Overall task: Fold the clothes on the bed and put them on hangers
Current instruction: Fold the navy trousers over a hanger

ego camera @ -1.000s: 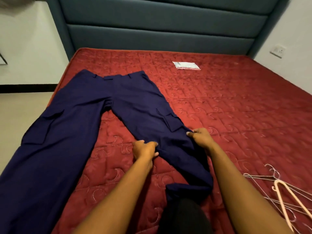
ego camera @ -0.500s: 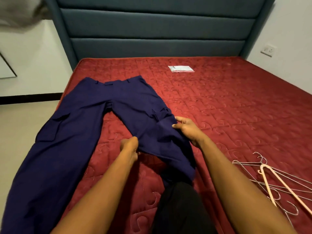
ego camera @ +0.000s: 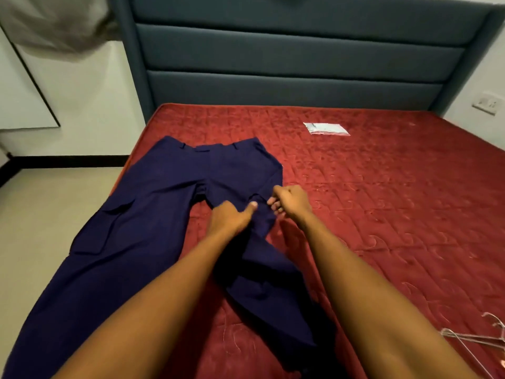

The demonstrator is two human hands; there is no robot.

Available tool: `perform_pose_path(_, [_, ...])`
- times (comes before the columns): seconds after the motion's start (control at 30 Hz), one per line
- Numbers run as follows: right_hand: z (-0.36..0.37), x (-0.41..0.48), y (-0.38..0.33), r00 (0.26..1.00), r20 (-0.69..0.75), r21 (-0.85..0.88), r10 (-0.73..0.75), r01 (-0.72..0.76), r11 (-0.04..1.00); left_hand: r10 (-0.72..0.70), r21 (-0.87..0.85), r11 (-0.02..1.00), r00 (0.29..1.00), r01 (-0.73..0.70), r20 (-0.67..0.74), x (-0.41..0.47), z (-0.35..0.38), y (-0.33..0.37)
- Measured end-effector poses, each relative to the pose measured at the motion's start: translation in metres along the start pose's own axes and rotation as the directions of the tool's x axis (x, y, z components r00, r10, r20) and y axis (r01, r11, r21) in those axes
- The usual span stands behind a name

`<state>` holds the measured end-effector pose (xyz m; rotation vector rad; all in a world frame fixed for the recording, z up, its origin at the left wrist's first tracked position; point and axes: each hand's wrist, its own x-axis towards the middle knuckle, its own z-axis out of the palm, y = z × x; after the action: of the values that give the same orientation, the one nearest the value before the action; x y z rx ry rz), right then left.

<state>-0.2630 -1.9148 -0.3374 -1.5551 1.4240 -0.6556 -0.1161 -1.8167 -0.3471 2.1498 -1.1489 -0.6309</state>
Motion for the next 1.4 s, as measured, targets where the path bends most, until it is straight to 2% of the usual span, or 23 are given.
perform_pose_path(0.03, [-0.001,0.024,0.001,0.988,-0.151,-0.095,-0.025,0.011,0.995,0.001,0.054,0.999,0.998,-0.004,0.061,0.005,0.01,0.002])
perform_pose_path(0.07, [0.001,0.041,0.0,0.972,-0.232,-0.225,-0.037,-0.017,0.974,-0.002,0.107,0.994,0.995,-0.009,0.104,0.009,0.02,0.002])
perform_pose_path(0.17, [0.023,0.087,0.006,0.978,-0.206,-0.495,-0.044,-0.066,0.866,0.024,0.137,0.99,0.997,-0.034,0.07,0.016,0.04,-0.011])
perform_pose_path(0.23, [0.043,0.11,0.012,0.982,-0.184,-0.656,-0.05,-0.085,0.75,0.084,0.077,0.993,0.996,-0.086,0.026,0.022,0.042,-0.024])
perform_pose_path(0.27, [0.049,0.116,0.015,0.977,-0.211,-0.679,-0.041,-0.116,0.725,0.112,0.045,0.993,0.994,-0.113,0.016,0.022,0.04,-0.028])
perform_pose_path(0.3, [0.056,0.128,0.016,0.971,-0.239,-0.649,-0.015,-0.148,0.746,0.142,0.033,0.989,0.99,-0.142,-0.005,0.026,0.035,-0.034])
perform_pose_path(0.33, [0.058,0.134,0.011,0.964,-0.265,-0.538,0.02,-0.165,0.827,0.171,0.042,0.985,0.985,-0.17,-0.034,0.029,0.028,-0.038])
perform_pose_path(0.4, [0.059,0.147,-0.007,0.953,-0.282,-0.191,0.115,-0.173,0.966,0.228,0.077,0.973,0.964,-0.219,-0.136,0.035,0.009,-0.042])
perform_pose_path(0.47, [0.064,0.149,-0.032,0.943,-0.32,0.044,0.084,-0.074,0.996,0.265,0.107,0.963,0.936,-0.246,-0.232,0.042,-0.019,-0.045])
perform_pose_path(0.57, [0.084,0.15,-0.071,0.943,-0.331,0.135,-0.04,0.09,0.987,0.216,-0.026,0.971,0.923,-0.236,-0.317,0.057,-0.062,-0.048])
perform_pose_path(0.63, [0.109,0.157,-0.102,0.934,-0.324,0.092,-0.147,0.186,0.978,0.155,-0.13,0.968,0.919,-0.214,-0.362,0.066,-0.092,-0.056])
perform_pose_path(0.77, [0.182,0.162,-0.171,0.898,-0.152,-0.133,-0.414,0.396,0.909,0.064,-0.244,0.951,0.894,-0.19,-0.444,0.072,-0.143,-0.098])
perform_pose_path(0.83, [0.233,0.161,-0.191,0.885,0.048,-0.262,-0.463,0.458,0.849,0.008,-0.257,0.956,0.888,-0.141,-0.46,0.073,-0.161,-0.134])
perform_pose_path(0.93, [0.309,0.164,-0.18,0.864,0.389,-0.472,-0.319,0.485,0.737,-0.174,-0.21,0.973,0.908,0.099,-0.382,0.073,-0.176,-0.19])
perform_pose_path(1.0, [0.348,0.16,-0.158,0.84,0.496,-0.521,-0.218,0.489,0.7,-0.265,-0.178,0.958,0.926,0.223,-0.269,0.071,-0.183,-0.219])
perform_pose_path(1.07, [0.365,0.147,-0.15,0.858,0.491,-0.559,-0.148,0.441,0.702,-0.303,-0.193,0.944,0.935,0.268,-0.186,0.072,-0.189,-0.233])
perform_pose_path(1.17, [0.365,0.141,-0.155,0.884,0.455,-0.589,-0.111,0.392,0.707,-0.308,-0.196,0.94,0.941,0.278,-0.143,0.082,-0.198,-0.229])
perform_pose_path(1.3, [0.34,0.146,-0.164,0.845,0.507,-0.514,-0.172,0.456,0.727,-0.306,-0.108,0.95,0.942,0.293,-0.137,0.09,-0.212,-0.215])
perform_pose_path(1.4, [0.309,0.137,-0.168,0.86,0.477,-0.565,-0.181,0.458,0.687,-0.356,-0.124,0.932,0.927,0.342,-0.12,0.084,-0.23,-0.21])
